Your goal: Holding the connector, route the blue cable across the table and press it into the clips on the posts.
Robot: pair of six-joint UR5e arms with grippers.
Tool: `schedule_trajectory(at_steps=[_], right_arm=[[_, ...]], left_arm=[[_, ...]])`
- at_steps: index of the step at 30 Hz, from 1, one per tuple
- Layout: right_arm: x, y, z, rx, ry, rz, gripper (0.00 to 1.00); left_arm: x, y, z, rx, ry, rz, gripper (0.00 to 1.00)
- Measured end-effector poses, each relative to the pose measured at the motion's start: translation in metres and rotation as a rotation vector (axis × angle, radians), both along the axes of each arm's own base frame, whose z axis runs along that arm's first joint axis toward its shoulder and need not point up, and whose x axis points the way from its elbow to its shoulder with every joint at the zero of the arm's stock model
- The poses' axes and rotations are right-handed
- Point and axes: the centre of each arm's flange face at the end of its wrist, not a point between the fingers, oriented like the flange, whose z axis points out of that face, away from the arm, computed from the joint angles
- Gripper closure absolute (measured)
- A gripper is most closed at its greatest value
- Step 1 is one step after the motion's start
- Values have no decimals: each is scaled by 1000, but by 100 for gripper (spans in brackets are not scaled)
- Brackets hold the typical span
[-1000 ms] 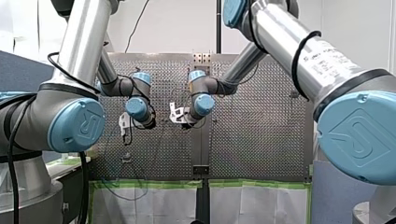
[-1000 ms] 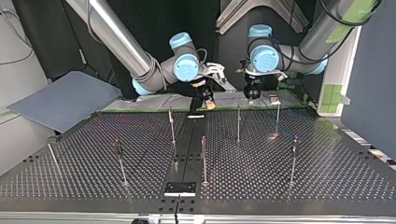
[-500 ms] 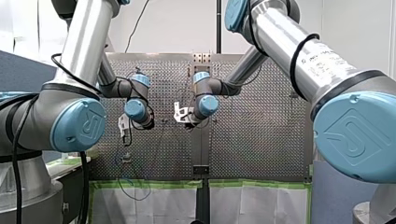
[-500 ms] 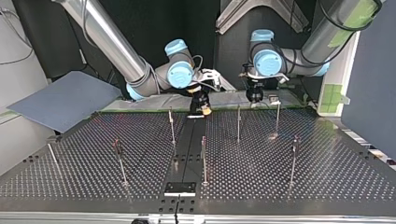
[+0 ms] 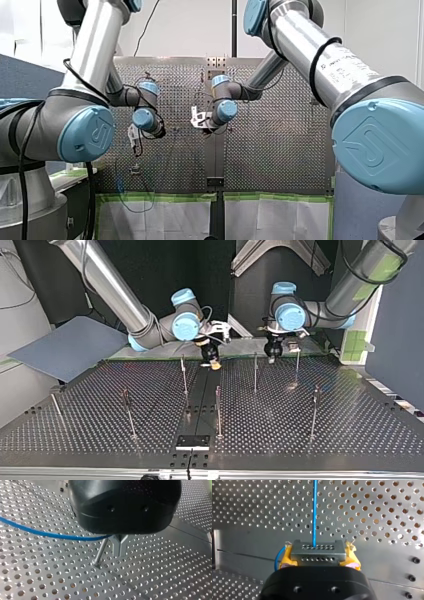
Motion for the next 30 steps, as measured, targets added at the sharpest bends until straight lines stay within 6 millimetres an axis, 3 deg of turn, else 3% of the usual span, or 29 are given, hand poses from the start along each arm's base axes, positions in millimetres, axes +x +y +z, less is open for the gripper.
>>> schedule_trajectory(at_steps=[3,10,20,21,22,23,25,26,27,28,30], right_arm=[[-2,-4,0,0,-2,-2,100],[-10,-18,4,-7,-9,-21,100],[-16,-37,16,-28,-26,-42,100],[-16,-37,16,-28,-27,-42,100],[-16,-38,16,-28,-27,-43,100],[-16,-38,17,-29,-27,-43,100],[-16,-38,17,-29,-26,-43,100],[-16,-38,17,-29,-25,-43,100],[-16,-38,17,-29,-25,-43,100],[-16,-38,17,-29,-25,-43,100],[-16,-37,17,-29,-24,-41,100]], left_arm=[[13,1,-3,-21,-11,-6,98],[41,10,13,-40,-60,0,98],[50,22,17,-47,-73,7,98],[50,22,17,-47,-73,7,92],[50,22,17,-46,-72,6,92],[50,21,17,-46,-72,5,80],[49,20,17,-45,-66,3,80],[48,19,17,-43,-64,1,47],[48,19,16,-41,-61,-1,37],[47,17,16,-34,-54,-4,37],[44,16,15,-22,-40,-8,12]])
